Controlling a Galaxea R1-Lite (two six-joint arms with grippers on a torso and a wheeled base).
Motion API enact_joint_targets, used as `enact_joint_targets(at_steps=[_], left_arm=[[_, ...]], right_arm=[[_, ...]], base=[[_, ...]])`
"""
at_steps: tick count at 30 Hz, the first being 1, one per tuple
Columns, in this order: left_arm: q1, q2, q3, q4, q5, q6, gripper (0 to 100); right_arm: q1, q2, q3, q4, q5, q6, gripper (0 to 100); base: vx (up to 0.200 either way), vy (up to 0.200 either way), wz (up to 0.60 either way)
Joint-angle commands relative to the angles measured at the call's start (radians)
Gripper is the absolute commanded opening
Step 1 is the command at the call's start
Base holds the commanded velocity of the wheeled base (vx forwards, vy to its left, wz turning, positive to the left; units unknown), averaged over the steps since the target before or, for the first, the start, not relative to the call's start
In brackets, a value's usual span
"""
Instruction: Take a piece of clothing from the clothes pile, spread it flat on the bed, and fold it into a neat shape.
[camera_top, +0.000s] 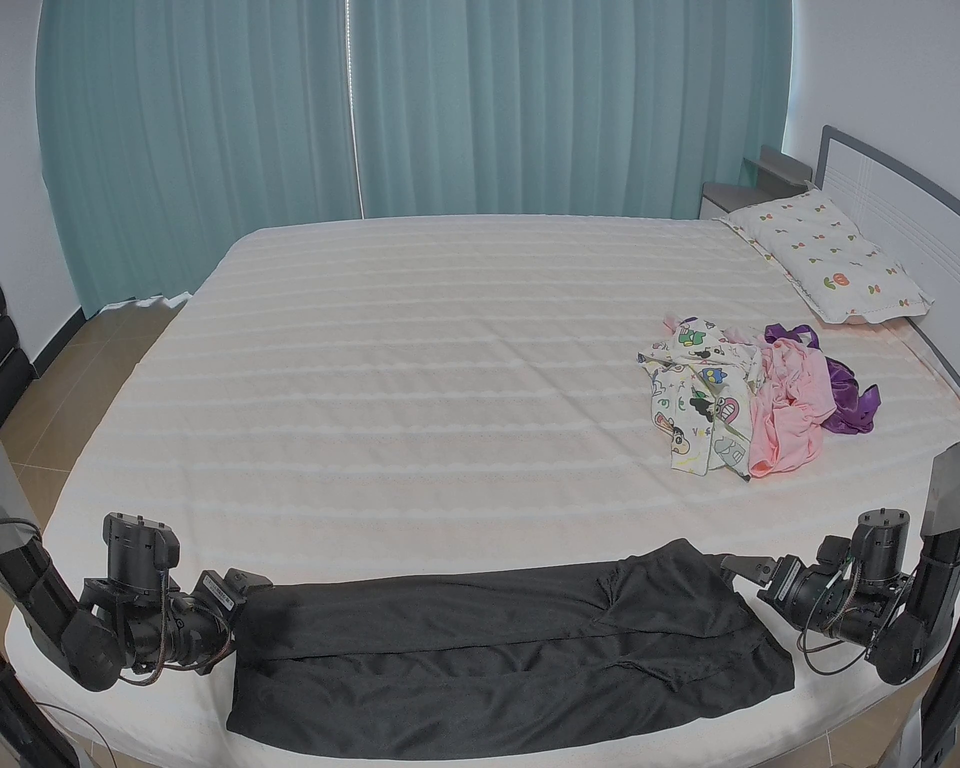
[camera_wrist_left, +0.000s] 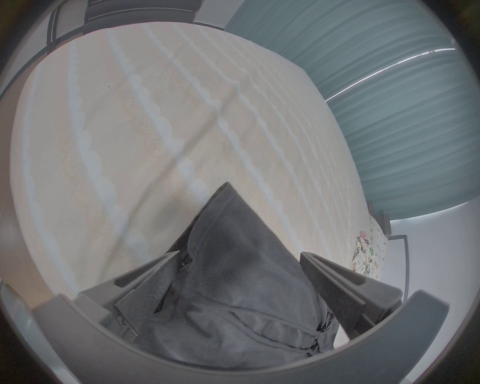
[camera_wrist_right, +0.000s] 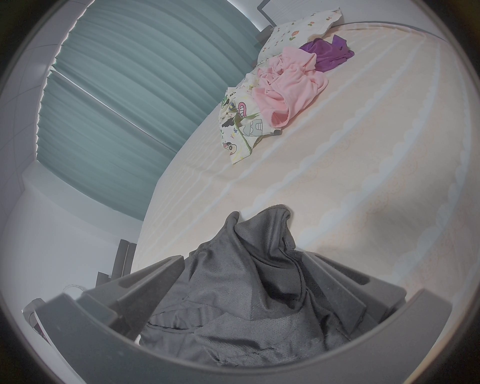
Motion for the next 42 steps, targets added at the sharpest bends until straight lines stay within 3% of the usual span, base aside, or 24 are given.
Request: enact_joint_targets(at_steps=[1,20,21,26,31,36,42], left_arm=[[-0.001,0.039,0.006,-0.03,0.004,0.0,100],[-0.003,0.079,0.018,-0.085,0.007,0.001,100],[-0.003,0.077,0.02,-0.085,0.007,0.001,0],[-0.003,0.07,0.03,-0.085,0.007,0.0,0],[-0.003,0.062,0.05,-0.085,0.007,0.001,0],[0.002,0.015,0.058,-0.085,0.007,-0.031,0],[0.002,-0.018,0.058,-0.087,0.005,-0.072,0]], right_arm=[[0.001,0.005,0.008,0.0,0.001,0.0,100],[0.007,-0.015,0.015,0.005,-0.015,0.003,100],[0.01,-0.009,0.015,0.004,-0.037,0.003,100],[0.047,-0.001,0.015,0.002,-0.083,0.031,100],[0.082,-0.032,0.015,0.027,-0.101,0.115,100],[0.099,-0.061,0.015,0.079,-0.161,0.232,100],[0.117,-0.063,0.015,0.115,-0.164,0.247,100]], base=[[0.0,0.0,0.0],[0.0,0.0,0.0],[0.0,0.0,0.0],[0.0,0.0,0.0],[0.0,0.0,0.0],[0.0,0.0,0.0],[0.0,0.0,0.0]])
